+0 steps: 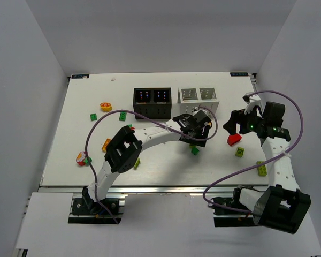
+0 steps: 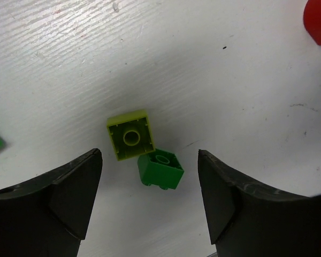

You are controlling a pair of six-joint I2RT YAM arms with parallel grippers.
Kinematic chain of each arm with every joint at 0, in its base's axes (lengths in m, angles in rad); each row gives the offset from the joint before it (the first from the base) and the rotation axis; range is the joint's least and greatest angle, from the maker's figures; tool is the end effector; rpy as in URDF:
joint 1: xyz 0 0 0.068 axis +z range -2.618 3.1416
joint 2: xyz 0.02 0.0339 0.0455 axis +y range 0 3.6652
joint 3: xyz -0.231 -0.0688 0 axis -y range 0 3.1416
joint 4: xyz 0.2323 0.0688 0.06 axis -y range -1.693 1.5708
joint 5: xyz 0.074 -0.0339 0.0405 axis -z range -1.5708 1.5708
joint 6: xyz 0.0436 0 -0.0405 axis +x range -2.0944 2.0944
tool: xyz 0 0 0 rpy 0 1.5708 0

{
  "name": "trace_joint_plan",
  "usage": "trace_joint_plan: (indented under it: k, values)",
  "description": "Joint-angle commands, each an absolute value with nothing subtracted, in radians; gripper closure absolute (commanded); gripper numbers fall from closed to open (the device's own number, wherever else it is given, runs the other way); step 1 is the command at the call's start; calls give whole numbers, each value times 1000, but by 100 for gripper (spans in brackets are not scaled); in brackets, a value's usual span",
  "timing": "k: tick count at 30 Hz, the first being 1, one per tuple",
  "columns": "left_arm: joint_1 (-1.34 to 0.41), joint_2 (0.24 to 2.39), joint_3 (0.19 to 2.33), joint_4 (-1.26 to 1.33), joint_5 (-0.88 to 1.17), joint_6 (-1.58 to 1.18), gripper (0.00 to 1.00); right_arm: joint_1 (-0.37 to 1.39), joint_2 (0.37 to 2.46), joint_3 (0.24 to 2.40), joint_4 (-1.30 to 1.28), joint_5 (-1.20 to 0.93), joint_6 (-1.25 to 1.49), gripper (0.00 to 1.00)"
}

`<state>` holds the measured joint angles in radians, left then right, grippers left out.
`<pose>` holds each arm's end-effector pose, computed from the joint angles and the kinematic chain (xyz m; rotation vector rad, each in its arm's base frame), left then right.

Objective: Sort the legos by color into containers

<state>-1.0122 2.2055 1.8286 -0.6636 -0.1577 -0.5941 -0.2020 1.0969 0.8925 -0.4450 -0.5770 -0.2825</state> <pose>0.2466 -0.3816 0.1688 0.4922 2.5927 -0.3707 0.2421 -0.0253 0.2638 -0.3935 2.0856 0.3550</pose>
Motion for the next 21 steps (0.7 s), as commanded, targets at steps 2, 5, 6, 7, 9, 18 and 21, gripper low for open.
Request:
trace_joint_plan:
  k: [2, 5, 6, 7, 9, 18, 21]
  values:
    - [-1022, 2224, 1865, -692, -210, -578, 20, -215, 1091, 894, -442, -604, -273, 17]
    - [-1025, 2244, 1878, -692, -235, -575, 21, -219, 1092, 893, -439, -614, -270, 17]
    - [-1025, 2253, 1885, -699, -247, -574, 22, -221, 1092, 891, -437, -615, -267, 17]
    - [-1025, 2264, 1899, -701, -250, -572, 22, -224, 1092, 890, -437, -617, -265, 17]
    - [-1026, 2276, 1910, -701, -253, -569, 23, -229, 1092, 887, -436, -620, -264, 17]
    - [-1026, 2296, 1893, -695, -262, -575, 51, -242, 1088, 884, -437, -626, -259, 17]
    - [-1026, 2286, 1890, -683, -267, -574, 66, -244, 1088, 881, -440, -627, -261, 17]
